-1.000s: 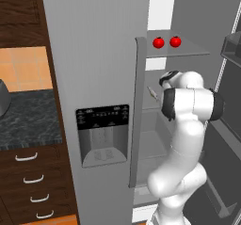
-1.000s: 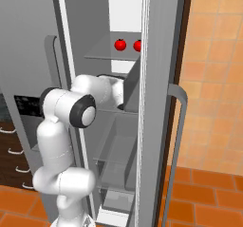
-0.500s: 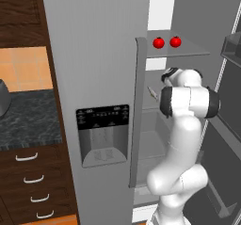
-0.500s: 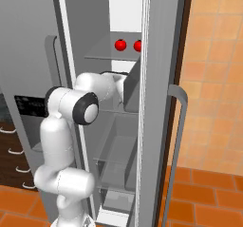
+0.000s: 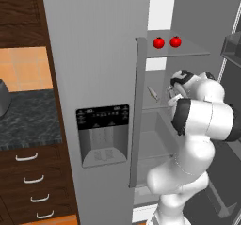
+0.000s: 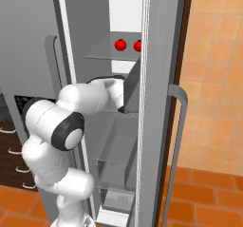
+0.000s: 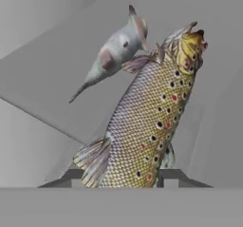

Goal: Place one tomato and one fish in each tupperware on the nearby counter, to pack two identical lunches.

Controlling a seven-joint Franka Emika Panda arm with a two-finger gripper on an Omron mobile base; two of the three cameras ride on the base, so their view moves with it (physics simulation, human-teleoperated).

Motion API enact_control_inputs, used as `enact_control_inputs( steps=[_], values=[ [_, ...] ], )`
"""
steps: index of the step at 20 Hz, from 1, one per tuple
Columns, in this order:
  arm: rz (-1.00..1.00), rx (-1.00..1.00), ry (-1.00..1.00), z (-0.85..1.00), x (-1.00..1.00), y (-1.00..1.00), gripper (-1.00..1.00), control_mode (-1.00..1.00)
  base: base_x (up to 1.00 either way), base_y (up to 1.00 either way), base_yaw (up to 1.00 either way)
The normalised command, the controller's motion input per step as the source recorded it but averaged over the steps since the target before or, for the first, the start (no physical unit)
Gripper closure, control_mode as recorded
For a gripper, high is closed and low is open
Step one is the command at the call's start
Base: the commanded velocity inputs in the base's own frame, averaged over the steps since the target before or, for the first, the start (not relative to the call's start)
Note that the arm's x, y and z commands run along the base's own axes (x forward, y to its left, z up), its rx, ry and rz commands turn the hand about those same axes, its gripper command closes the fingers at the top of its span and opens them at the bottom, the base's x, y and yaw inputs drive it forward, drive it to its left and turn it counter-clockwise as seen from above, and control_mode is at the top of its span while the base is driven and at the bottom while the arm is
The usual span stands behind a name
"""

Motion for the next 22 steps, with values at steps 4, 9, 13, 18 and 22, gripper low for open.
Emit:
enact_control_inputs(
  steps=[4,9,13,18,22],
  values=[
    [0.23,-0.03,0.12,0.57,-1.0,0.57,1.0,-1.0,0.0,0.0,0.0],
    [0.17,-0.02,0.02,0.62,-1.0,0.34,1.0,-1.0,0.0,0.0,0.0],
    [0.03,0.0,-0.15,0.39,-1.0,-0.01,1.0,-1.0,0.0,0.0,0.0],
    [0.01,0.0,-0.22,0.78,-1.0,0.0,1.0,-1.0,0.0,0.0,0.0],
    [0.02,0.0,-0.13,0.5,-1.0,0.0,1.0,-1.0,0.0,0.0,0.0]
  ],
)
